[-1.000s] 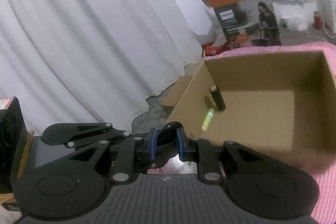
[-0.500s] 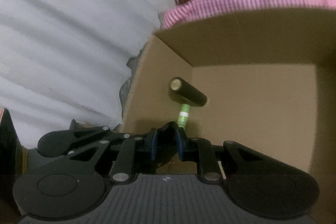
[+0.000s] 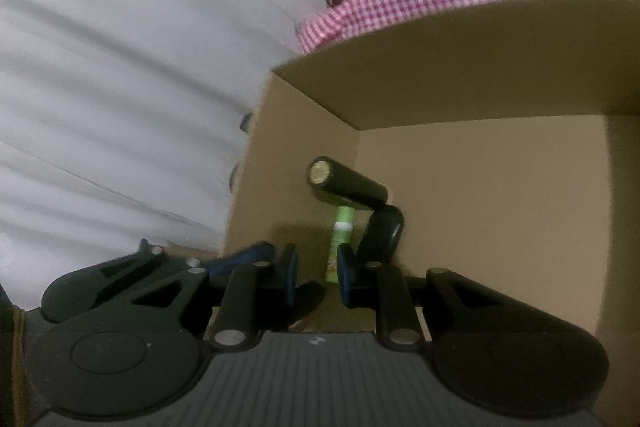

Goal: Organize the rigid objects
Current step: 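Carry the black tube into the cardboard box and open the right gripper, then grip the rim of the purple dish with the right gripper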

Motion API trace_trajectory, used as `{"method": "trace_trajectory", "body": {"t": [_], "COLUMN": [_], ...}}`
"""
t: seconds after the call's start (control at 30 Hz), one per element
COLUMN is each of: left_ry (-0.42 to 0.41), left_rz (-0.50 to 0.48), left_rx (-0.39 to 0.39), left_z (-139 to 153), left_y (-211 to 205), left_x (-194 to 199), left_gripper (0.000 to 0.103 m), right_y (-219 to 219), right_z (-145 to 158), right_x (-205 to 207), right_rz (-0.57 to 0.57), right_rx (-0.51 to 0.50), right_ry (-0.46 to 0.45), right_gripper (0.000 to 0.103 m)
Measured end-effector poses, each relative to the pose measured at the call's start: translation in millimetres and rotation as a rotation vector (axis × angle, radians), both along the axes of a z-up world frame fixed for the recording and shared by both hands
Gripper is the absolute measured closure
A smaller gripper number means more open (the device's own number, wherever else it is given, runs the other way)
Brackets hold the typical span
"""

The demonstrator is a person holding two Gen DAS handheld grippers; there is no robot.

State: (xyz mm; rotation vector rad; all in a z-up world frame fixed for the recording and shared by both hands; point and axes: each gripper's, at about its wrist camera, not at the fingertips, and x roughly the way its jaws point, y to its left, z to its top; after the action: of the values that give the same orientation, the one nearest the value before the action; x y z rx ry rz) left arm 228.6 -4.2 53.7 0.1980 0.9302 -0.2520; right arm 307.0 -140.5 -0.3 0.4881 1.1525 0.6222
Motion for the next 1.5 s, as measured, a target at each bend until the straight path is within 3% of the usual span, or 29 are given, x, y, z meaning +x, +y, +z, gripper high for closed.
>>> {"method": "trace_trajectory", "body": {"t": [0.1, 0.13, 0.17, 0.23, 0.33, 0.47, 0.6, 0.7, 0.8, 0.93, 1.23, 1.37, 1.5], "left_ry": [-0.089, -0.118, -0.146, -0.196, -0.244, -0.170, -0.080, -0.036, -0.002, 0.027, 0.165, 0.161, 0.176], "left_rz": [-0.016, -0.019, -0.023, -0.032, -0.062, -0.106, -0.115, -0.110, -0.128, -0.165, -0.210, -0.236, -0.259], "left_rx": [-0.061, -0.077, -0.093, -0.132, -0.204, -0.303, -0.381, -0.373, -0.299, -0.204, -0.227, -0.226, -0.258], "left_z": [23, 31, 37, 47, 51, 33, -3, -31, -53, -71, -96, -99, -102], "left_y": [5, 6, 8, 10, 14, 17, 17, 12, -2, -21, -39, -46, -53], "left_x": [-31, -43, -55, -79, -114, -144, -163, -173, -180, -183, -162, -159, -151], "left_gripper": [0.030, 0.023, 0.020, 0.004, 0.000, 0.000, 0.000, 0.000, 0.000, 0.003, 0.010, 0.010, 0.010], "right_y": [-15, -22, -28, -41, -61, -79, -83, -81, -81, -74, -51, -50, -57], "right_z": [23, 32, 39, 54, 70, 68, 41, 15, -12, -38, -58, -69, -67], "right_x": [-29, -43, -57, -87, -139, -196, -238, -253, -259, -251, -228, -222, -223], "right_rz": [-0.012, -0.020, -0.028, -0.049, -0.077, -0.094, -0.091, -0.093, -0.107, -0.100, 0.000, 0.013, -0.006], "right_rx": [0.039, 0.049, 0.054, 0.051, 0.011, -0.035, -0.078, -0.103, -0.140, -0.198, -0.281, -0.306, -0.320], "right_ry": [-0.075, -0.108, -0.142, -0.213, -0.308, -0.375, -0.350, -0.303, -0.259, -0.227, -0.193, -0.168, -0.165], "right_gripper": [0.076, 0.068, 0.054, 0.044, 0.043, 0.036, 0.036, 0.036, 0.039, 0.050, 0.071, 0.081, 0.082]}}
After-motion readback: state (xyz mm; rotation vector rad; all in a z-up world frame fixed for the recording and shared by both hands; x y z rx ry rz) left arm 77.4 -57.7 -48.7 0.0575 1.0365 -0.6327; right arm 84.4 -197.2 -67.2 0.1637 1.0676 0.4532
